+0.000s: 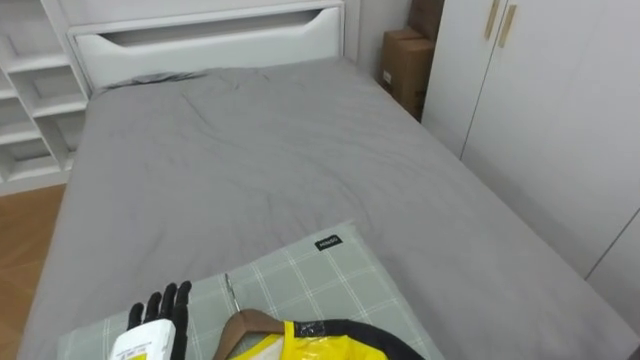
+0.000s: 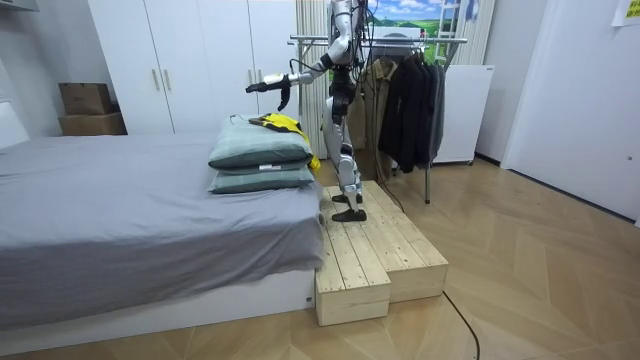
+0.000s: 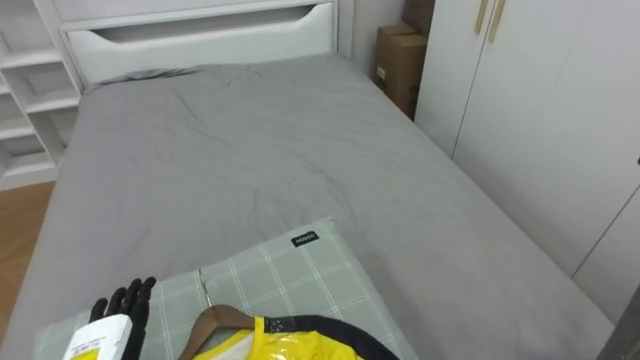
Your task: Hang clothes
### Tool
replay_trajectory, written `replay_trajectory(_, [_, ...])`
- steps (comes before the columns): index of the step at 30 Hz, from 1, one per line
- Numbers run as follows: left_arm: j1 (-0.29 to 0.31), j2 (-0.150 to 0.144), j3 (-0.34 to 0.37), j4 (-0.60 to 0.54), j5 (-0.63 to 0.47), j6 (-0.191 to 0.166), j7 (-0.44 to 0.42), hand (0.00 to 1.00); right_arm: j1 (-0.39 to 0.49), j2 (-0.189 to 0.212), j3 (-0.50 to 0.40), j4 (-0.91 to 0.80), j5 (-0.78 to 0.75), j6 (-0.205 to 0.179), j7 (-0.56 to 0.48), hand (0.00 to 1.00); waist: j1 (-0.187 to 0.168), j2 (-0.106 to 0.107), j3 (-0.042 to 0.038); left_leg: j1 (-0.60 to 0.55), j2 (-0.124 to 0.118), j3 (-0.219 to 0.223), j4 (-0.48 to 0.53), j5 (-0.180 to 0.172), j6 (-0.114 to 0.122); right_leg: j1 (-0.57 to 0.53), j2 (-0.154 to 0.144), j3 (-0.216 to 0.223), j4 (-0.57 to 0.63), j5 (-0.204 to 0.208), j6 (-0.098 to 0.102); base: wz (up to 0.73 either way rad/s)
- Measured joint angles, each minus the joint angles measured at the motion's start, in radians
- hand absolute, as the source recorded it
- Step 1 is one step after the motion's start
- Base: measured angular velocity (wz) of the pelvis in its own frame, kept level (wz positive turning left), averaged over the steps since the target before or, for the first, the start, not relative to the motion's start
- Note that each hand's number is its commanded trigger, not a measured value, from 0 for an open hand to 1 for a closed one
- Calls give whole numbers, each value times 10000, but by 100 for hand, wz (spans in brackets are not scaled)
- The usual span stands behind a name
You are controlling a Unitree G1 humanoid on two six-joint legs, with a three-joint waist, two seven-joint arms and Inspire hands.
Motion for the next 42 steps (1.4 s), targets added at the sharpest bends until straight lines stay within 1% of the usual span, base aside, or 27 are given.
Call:
replay_trajectory(6, [0, -24, -25, 0, 3, 10, -67, 0, 3, -1, 7, -1, 0, -1, -1, 0, -12, 58, -37, -6, 2, 33, 6, 1, -1, -4, -2, 10, 1, 0, 0, 0])
replay_trajectory(8, [0, -35, -206, 14, -4, 57, -70, 0, -3, -8, 100, -5, 23, -2, -1, 0, -20, 73, -55, -10, 0, 34, 6, 1, -1, 51, -3, 16, 3, 1, 1, 0])
replay_trajectory(14, [1, -188, -362, 39, -5, 83, -235, 0, -13, -10, 217, -25, 28, -3, 0, 0, -25, 61, -74, -1, 0, 34, 19, 4, -2, 67, -4, 18, 8, 1, 1, 0])
replay_trajectory(22, [-4, -187, -359, 42, -78, 87, -267, 0, 47, -10, 217, -112, 75, -2, -3, 0, -26, 50, -81, 21, -1, -4, 37, 4, -2, 48, -7, 28, 27, 1, 0, 0])
replay_trajectory(24, [-9, -186, -359, 43, -298, 86, -273, 0, 62, -10, 216, -111, 153, -1, -3, 0, -27, 42, -90, 27, -1, -6, 36, 4, -2, 55, -7, 22, 26, 1, 0, 0])
replay_trajectory(28, [-8, -181, -344, 89, -1237, 83, -288, 0, 113, -11, 188, -88, 374, 2, -10, 0, -40, 30, -94, 65, -2, -8, 35, 4, -2, 68, -7, 25, 24, 1, 0, 0])
replay_trajectory(32, [-18, -188, -339, 210, -2148, 48, -416, 0, 110, -10, 193, -65, 366, 2, -27, 0, -59, -86, -38, 127, -2, -5, 29, 4, -2, 129, -12, 13, 10, 1, 1, 0])
replay_trajectory(35, [-44, -190, -332, 470, -2620, 31, -464, 0, 110, 2, 192, -58, 366, 6, -24, 0, -60, -124, -36, 122, 1, -5, 28, 4, -2, 122, -10, 14, 8, 1, 0, 0])
replay_trajectory(36, [-45, -190, -331, 501, -2726, 30, -468, 0, 110, 2, 194, -59, 366, 9, -23, 0, -56, -134, -39, 117, 1, -6, 24, 4, -2, 114, -10, 13, 8, 1, 1, 0])
replay_trajectory(39, [-63, -192, -324, 542, -3174, 32, -492, 0, 109, 8, 209, -72, 369, 17, -23, 0, -50, -146, -83, 27, -1, -30, 23, 4, -2, 25, -11, 0, 15, 1, 0, 0])
replay_trajectory(42, [-73, -202, -287, 566, -3192, 31, -493, 0, 122, 12, 210, -74, 371, 18, -5, 0, -41, -192, -91, 14, -1, -30, 24, 4, -2, -5, -10, 5, 40, 1, 0, 0])
